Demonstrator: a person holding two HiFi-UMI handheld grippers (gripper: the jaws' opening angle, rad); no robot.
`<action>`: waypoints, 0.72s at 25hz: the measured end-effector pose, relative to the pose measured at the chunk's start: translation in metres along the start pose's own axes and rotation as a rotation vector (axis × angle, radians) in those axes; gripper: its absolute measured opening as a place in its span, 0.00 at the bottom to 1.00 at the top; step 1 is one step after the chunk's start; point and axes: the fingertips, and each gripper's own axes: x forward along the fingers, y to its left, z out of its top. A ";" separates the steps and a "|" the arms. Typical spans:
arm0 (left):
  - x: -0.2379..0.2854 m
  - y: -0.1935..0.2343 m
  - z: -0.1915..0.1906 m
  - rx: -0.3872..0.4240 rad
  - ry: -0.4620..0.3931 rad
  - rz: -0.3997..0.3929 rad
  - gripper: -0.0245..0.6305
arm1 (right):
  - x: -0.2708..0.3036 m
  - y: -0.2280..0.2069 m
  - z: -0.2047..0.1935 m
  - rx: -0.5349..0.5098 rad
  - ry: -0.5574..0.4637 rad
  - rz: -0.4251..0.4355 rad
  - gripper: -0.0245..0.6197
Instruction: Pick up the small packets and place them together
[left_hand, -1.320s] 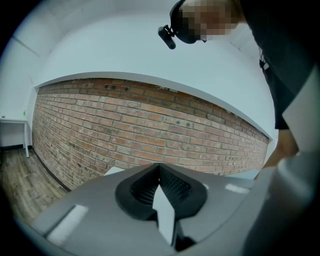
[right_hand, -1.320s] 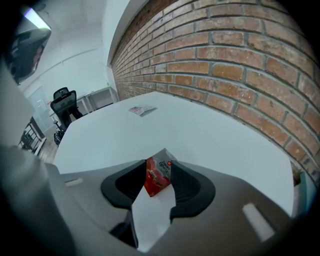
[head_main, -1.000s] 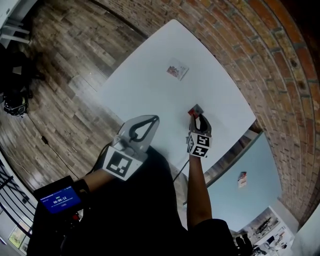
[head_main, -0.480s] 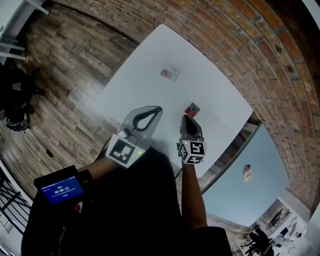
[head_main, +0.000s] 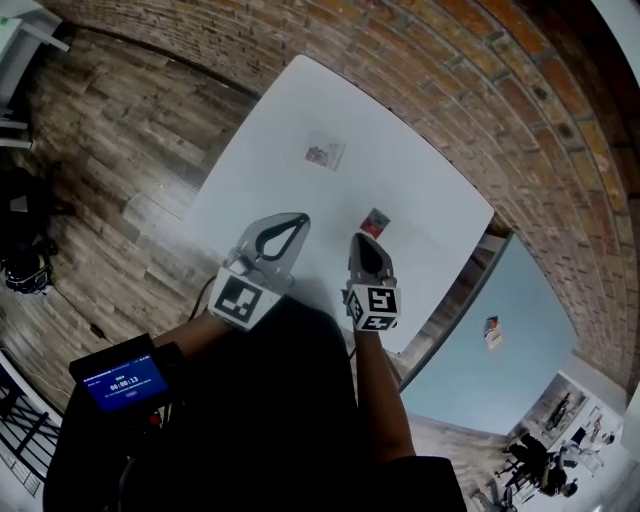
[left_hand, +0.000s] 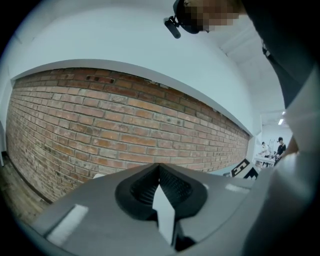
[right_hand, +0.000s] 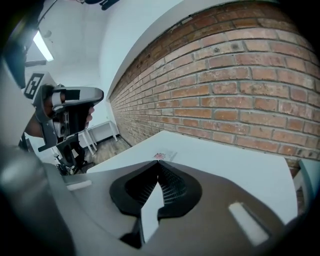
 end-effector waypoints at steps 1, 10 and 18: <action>0.000 0.004 -0.003 0.008 0.011 -0.007 0.04 | 0.004 -0.001 0.001 -0.001 0.006 -0.006 0.04; 0.001 0.037 0.010 0.015 0.008 -0.006 0.04 | 0.067 -0.012 0.019 -0.010 0.051 -0.009 0.13; -0.007 0.054 0.003 -0.056 0.029 0.035 0.04 | 0.120 -0.014 0.007 -0.017 0.163 0.054 0.19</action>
